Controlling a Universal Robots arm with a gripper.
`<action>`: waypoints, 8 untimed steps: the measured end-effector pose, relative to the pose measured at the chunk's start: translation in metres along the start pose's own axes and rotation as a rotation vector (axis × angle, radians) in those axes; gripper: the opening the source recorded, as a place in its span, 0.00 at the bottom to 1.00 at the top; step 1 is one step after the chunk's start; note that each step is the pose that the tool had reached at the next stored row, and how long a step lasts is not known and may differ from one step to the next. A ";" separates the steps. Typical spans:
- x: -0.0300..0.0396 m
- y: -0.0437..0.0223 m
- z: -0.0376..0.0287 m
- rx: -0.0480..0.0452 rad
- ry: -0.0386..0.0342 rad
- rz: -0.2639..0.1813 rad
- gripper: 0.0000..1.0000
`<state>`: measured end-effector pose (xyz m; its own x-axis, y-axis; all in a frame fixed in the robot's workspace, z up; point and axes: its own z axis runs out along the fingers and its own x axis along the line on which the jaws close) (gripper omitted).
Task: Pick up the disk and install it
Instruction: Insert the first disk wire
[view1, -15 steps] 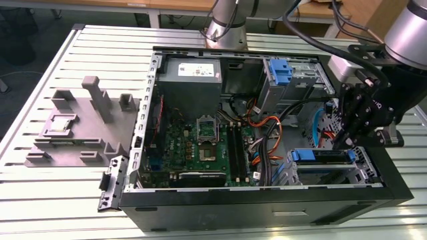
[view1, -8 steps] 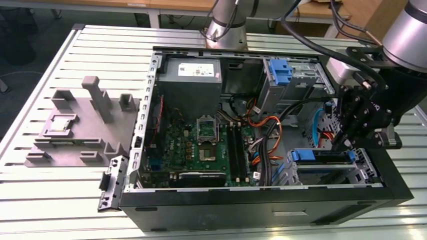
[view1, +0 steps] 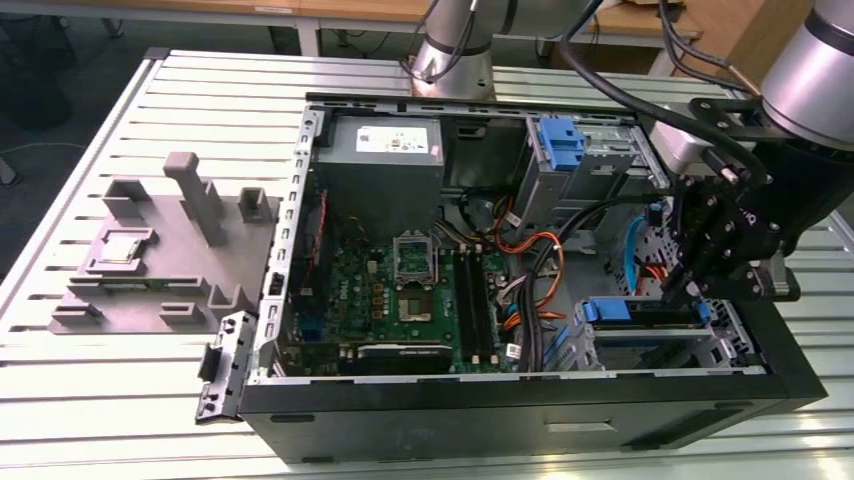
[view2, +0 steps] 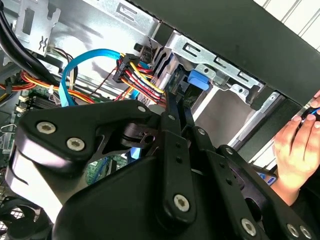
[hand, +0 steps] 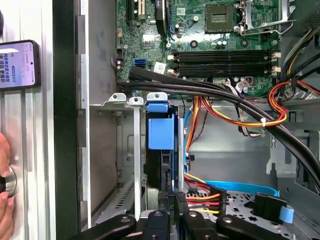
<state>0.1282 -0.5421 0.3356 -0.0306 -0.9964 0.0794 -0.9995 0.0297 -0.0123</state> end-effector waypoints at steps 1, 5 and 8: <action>0.0000 0.0000 0.0003 0.0000 0.0000 0.000 0.17; -0.0001 0.0001 0.0018 0.0000 0.0000 0.000 0.17; -0.0002 0.0001 0.0027 0.0000 0.0002 0.000 0.17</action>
<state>0.1281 -0.5421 0.3329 -0.0308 -0.9964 0.0795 -0.9995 0.0299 -0.0123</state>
